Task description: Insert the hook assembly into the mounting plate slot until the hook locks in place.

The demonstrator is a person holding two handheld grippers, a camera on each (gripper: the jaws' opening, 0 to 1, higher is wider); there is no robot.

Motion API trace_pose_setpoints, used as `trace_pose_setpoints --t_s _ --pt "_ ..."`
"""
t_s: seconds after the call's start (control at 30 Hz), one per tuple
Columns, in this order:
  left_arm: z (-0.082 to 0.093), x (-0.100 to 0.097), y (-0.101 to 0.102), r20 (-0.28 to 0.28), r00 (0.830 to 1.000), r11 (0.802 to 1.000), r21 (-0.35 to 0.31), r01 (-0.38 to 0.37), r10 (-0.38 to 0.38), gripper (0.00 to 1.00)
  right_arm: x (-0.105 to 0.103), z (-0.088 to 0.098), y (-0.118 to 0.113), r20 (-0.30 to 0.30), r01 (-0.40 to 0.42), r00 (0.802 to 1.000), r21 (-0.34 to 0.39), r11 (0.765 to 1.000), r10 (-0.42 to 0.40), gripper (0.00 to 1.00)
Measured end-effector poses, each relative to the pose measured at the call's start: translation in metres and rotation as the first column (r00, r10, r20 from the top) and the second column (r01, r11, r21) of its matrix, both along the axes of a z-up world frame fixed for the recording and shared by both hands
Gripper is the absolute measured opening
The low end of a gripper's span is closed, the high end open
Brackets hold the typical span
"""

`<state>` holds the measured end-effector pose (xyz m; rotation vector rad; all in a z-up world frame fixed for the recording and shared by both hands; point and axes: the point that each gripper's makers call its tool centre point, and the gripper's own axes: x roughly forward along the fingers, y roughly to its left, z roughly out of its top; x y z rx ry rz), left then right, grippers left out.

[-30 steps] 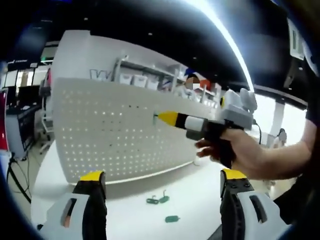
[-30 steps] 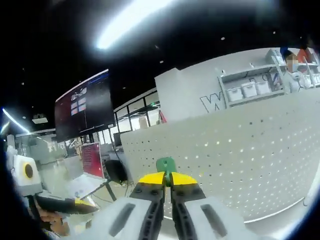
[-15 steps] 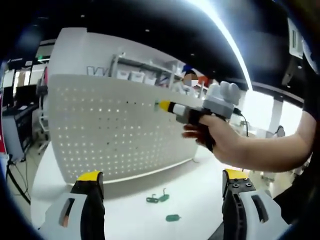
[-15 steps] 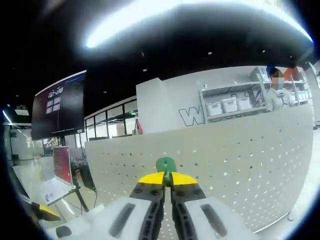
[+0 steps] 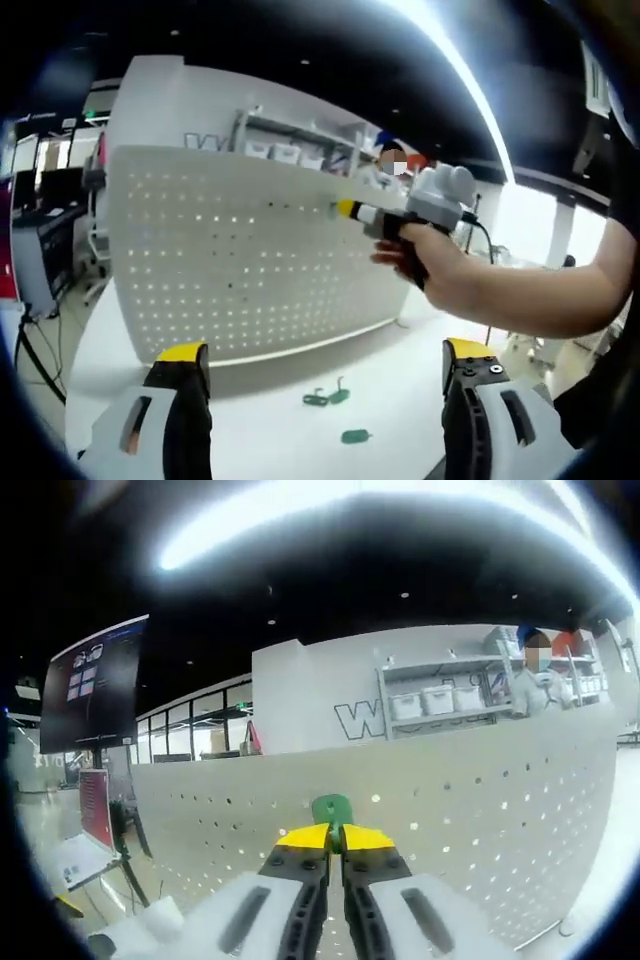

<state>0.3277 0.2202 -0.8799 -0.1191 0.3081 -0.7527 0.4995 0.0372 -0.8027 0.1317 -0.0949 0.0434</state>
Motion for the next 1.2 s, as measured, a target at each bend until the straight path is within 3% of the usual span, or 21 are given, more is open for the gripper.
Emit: trace_pose_setpoints --t_s 0.77,0.9,1.2 --pt "-0.002 0.002 0.009 -0.009 1.000 1.000 -0.002 -0.027 0.027 0.95 0.010 -0.003 -0.003 -0.002 0.072 0.997 0.031 0.997 -0.072 0.00" --pt "-0.003 0.001 0.011 -0.014 0.999 1.000 0.001 -0.030 0.030 0.95 0.009 -0.004 -0.002 0.006 0.101 0.995 -0.008 0.995 -0.101 0.00" --pt "-0.001 0.001 0.011 -0.009 1.000 1.000 0.006 -0.027 0.027 0.95 0.009 -0.004 -0.002 -0.002 0.102 0.995 -0.017 0.995 -0.102 0.01"
